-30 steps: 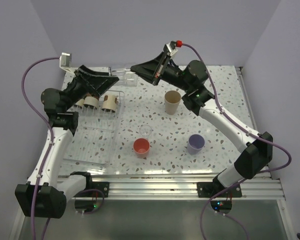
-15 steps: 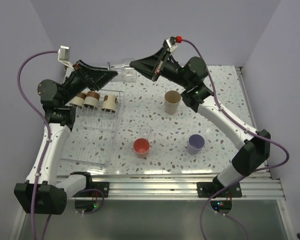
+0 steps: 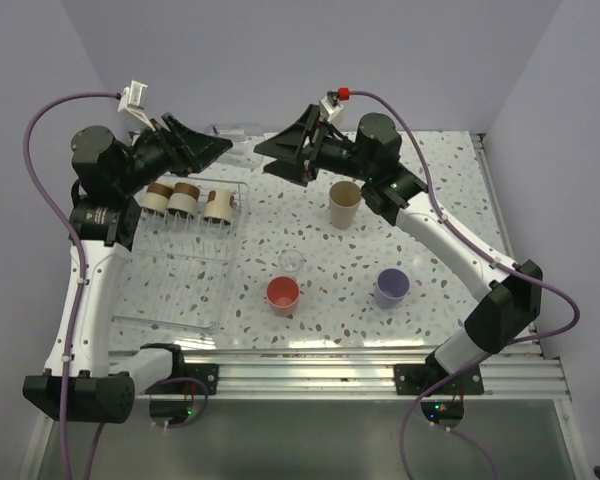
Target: Load the cups into the dish rack
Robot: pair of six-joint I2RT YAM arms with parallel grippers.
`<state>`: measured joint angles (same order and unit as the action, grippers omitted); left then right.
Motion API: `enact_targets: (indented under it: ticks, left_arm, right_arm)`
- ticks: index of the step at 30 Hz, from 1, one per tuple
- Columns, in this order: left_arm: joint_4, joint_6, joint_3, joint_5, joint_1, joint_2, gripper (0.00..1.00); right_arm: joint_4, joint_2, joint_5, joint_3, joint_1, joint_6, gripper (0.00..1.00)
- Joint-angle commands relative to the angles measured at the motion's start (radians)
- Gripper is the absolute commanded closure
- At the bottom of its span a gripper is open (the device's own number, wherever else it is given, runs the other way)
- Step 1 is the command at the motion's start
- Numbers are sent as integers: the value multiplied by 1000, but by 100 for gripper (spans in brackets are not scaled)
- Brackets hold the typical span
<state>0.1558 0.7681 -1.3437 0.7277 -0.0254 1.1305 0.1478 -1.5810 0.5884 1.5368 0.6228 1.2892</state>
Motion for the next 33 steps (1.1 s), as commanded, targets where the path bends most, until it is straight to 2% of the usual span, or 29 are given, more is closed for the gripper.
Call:
enact_targets:
  ticks: [1,2,4,5,7,8,11,17,21,33]
  left_arm:
    - [330,-211,-107,-227,10,-28,100]
    - [443,-263,-124,-273,10,-28,100]
    - [548,-306,-172,-377,10,-25,100]
    - [659,-337,-187,-498,10,-18,100]
    - [749,-360,-212,-614,10,-9,100]
    - [818,-362,-210,-722,10,-11,100]
    - [870,-351,-131,-861,12,-43,100]
    - [935,-312,6,-1025,24,-60,100]
    - [915,-313,112,-1080,84,-58,100]
    - [719,-282,307,-1025,229,34,100]
  right_arm:
    - [-251,81,-8,20,-31,-191,9]
    - [-282,90,-19,19,-40,-246,9]
    - [-376,118,-44,19,-61,-296,9]
    - [-405,125,-67,19,-67,-341,9]
    - [-457,142,-79,13,-77,-376,9]
    - [-474,145,-93,8,-78,-402,9]
    - [-496,162,-98,-27,-78,-421,9]
    - [-531,179,-96,-75,-80,-447,9]
    - [-550,200,-98,-104,-78,-462,9]
    - [-582,205,-44,-135,-87,-496,10]
